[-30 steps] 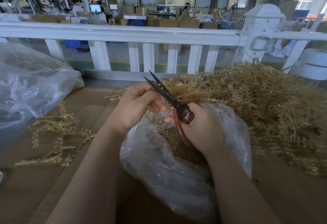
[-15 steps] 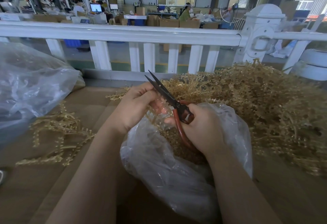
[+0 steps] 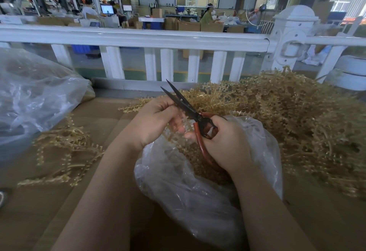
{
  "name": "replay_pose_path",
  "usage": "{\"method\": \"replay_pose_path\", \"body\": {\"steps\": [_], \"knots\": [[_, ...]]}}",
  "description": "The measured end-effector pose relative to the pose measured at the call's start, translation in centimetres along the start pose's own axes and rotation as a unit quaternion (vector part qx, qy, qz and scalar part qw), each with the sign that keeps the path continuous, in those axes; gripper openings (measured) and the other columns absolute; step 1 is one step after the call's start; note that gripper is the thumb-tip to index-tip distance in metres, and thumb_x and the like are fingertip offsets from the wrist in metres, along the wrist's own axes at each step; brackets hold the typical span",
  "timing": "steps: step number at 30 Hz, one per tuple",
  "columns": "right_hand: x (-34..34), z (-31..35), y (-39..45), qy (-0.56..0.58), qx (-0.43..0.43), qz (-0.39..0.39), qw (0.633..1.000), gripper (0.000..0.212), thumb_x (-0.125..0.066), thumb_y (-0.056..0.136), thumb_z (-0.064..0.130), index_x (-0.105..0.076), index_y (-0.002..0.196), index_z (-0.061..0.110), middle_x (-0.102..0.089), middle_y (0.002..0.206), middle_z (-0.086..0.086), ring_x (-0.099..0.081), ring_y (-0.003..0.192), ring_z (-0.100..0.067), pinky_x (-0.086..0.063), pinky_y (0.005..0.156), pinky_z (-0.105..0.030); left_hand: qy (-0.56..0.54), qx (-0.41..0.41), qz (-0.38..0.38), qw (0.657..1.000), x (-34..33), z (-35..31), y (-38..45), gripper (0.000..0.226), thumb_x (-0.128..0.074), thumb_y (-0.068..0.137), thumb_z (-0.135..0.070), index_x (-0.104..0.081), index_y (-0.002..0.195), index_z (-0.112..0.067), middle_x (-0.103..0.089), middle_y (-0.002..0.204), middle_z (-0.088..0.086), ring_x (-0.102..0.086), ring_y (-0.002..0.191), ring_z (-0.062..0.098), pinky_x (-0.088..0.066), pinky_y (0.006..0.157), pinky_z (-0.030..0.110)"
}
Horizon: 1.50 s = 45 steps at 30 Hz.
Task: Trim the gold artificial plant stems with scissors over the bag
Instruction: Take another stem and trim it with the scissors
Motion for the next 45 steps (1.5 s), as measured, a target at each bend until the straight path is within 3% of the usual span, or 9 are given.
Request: {"method": "replay_pose_path", "body": {"steps": [6, 11, 17, 21, 25, 29, 36, 39, 45], "knots": [[-0.4, -0.3, 0.0, 0.012, -0.022, 0.022, 0.999, 0.041, -0.075, 0.072, 0.068, -0.063, 0.076, 0.029, -0.061, 0.066, 0.018, -0.059, 0.065, 0.002, -0.045, 0.062, -0.010, -0.010, 0.004, -0.015, 1.000, 0.4, -0.1, -0.2, 0.024, -0.045, 0.096, -0.008, -0.066, 0.098, 0.004, -0.067, 0.064, 0.013, -0.067, 0.064, 0.028, -0.052, 0.066, 0.036], [-1.2, -1.7, 0.0, 0.166, -0.138, 0.065, 0.974, 0.050, -0.072, 0.061, 0.072, -0.071, 0.080, 0.025, -0.068, 0.069, 0.017, -0.065, 0.067, 0.001, -0.048, 0.059, -0.013, -0.011, 0.024, -0.027, 0.999, 0.5, 0.3, -0.2, 0.026, -0.049, 0.101, -0.007, -0.062, 0.079, -0.003, -0.063, 0.059, 0.009, -0.064, 0.059, 0.022, -0.050, 0.068, 0.039], [-2.3, -1.5, 0.0, 0.252, -0.170, 0.105, 0.947, 0.013, -0.083, 0.081, 0.033, -0.076, 0.083, 0.022, -0.074, 0.072, 0.011, -0.069, 0.064, -0.001, -0.046, 0.056, -0.007, -0.022, 0.032, -0.030, 0.999, -0.2, -0.1, 0.0, 0.027, -0.048, 0.104, -0.015, -0.065, 0.083, -0.009, -0.072, 0.069, 0.013, -0.065, 0.068, 0.026, -0.052, 0.070, 0.031], [-2.4, -2.6, 0.0, 0.301, -0.218, 0.084, 0.925, 0.009, -0.079, 0.087, 0.024, -0.073, 0.080, 0.022, -0.075, 0.073, 0.003, -0.068, 0.059, -0.008, -0.051, 0.056, -0.014, -0.084, 0.046, -0.044, 0.994, -0.4, 0.2, -0.1, 0.021, -0.057, 0.099, -0.019, -0.068, 0.100, -0.001, -0.074, 0.076, 0.002, -0.069, 0.075, 0.014, -0.053, 0.071, 0.020], [-1.9, -3.3, 0.0, 0.415, -0.230, 0.042, 0.879, 0.013, -0.074, 0.090, 0.018, -0.068, 0.080, 0.014, -0.061, 0.055, 0.008, -0.053, 0.042, 0.001, -0.039, 0.042, -0.009, -0.146, 0.084, -0.086, 0.982, 0.2, 0.8, -0.2, 0.063, -0.077, 0.071, -0.039, -0.057, 0.128, -0.020, -0.068, 0.118, -0.002, -0.068, 0.106, 0.013, -0.053, 0.090, 0.028], [-1.0, -3.1, 0.2, 0.510, -0.186, 0.007, 0.840, 0.017, -0.067, 0.095, 0.013, -0.062, 0.080, 0.010, -0.051, 0.049, 0.011, -0.046, 0.040, 0.000, -0.038, 0.042, -0.011, -0.264, 0.191, -0.115, 0.938, 0.0, 3.0, -0.8, 0.097, -0.082, 0.053, -0.043, -0.049, 0.137, -0.007, -0.062, 0.129, 0.009, -0.064, 0.114, 0.022, -0.053, 0.089, 0.033], [-0.8, -3.7, 0.5, 0.534, -0.182, -0.013, 0.825, 0.022, -0.071, 0.092, 0.022, -0.062, 0.072, 0.024, -0.031, 0.053, 0.001, -0.027, 0.041, -0.009, -0.022, 0.039, -0.022, -0.088, 0.286, 0.135, 0.945, -5.7, 3.7, -2.2, 0.077, -0.070, 0.050, -0.072, -0.073, 0.107, -0.021, -0.077, 0.098, -0.005, -0.072, 0.092, 0.013, -0.047, 0.081, 0.031], [-0.9, -3.8, 0.5, 0.531, -0.183, -0.014, 0.827, 0.016, -0.072, 0.090, 0.024, -0.063, 0.077, 0.021, -0.035, 0.053, 0.002, -0.030, 0.041, -0.009, -0.025, 0.040, -0.021, -0.126, 0.253, 0.105, 0.953, -6.1, 2.8, -1.7, 0.068, -0.076, 0.053, -0.062, -0.073, 0.110, -0.025, -0.076, 0.096, -0.006, -0.068, 0.084, 0.007, -0.044, 0.075, 0.027], [-1.1, -3.9, 0.4, 0.509, -0.180, -0.019, 0.841, 0.015, -0.077, 0.084, 0.031, -0.068, 0.078, 0.020, -0.041, 0.050, 0.004, -0.030, 0.041, -0.012, -0.018, 0.044, -0.034, -0.325, 0.185, 0.003, 0.928, -4.6, 2.0, -0.4, 0.026, -0.080, 0.057, -0.017, -0.068, 0.080, -0.016, -0.073, 0.081, 0.003, -0.068, 0.076, 0.014, -0.054, 0.074, 0.026]]}}
Point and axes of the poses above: each hand's wrist, its own y-axis towards the middle knuckle, its own x-axis out of the back of the hand, z = x × y, the point moved 9 cm from there along y, towards the middle knuckle
